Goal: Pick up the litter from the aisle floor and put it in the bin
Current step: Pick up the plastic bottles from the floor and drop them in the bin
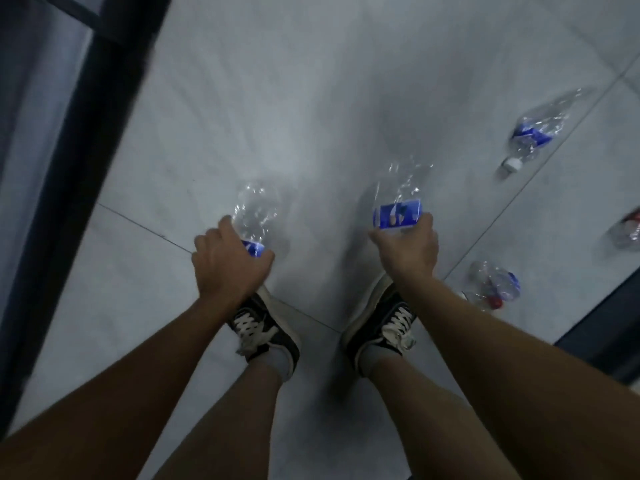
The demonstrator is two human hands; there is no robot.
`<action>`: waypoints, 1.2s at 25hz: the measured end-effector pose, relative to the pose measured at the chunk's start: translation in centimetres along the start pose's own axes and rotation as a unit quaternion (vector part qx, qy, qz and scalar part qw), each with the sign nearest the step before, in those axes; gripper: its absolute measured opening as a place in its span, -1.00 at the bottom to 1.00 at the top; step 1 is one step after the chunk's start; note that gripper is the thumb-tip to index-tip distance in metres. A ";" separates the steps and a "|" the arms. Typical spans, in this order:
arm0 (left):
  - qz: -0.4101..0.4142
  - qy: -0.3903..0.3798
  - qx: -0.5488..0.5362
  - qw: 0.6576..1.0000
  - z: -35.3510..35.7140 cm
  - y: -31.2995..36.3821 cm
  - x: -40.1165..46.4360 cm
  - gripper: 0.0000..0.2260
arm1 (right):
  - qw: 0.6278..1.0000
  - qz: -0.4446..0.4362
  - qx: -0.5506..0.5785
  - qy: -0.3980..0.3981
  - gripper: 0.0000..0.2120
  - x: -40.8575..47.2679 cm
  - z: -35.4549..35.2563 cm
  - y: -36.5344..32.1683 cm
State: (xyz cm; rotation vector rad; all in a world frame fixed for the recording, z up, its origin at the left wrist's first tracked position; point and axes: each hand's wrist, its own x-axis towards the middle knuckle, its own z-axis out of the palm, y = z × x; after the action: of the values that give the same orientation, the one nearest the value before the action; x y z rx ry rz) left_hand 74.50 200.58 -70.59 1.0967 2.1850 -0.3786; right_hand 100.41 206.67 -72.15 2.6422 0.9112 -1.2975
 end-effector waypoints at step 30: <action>0.363 -0.036 0.121 0.923 -54.8 8.2 -39.9 -0.40 | 0.996 -0.073 0.003 0.047 -0.70 -54.2 -43.6 -0.7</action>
State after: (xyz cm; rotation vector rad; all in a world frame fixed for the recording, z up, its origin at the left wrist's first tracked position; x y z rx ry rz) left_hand 74.98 209.72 -2.93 1.8899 1.5365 -0.3422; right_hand 105.20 194.25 -3.83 2.7055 1.1350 -1.2136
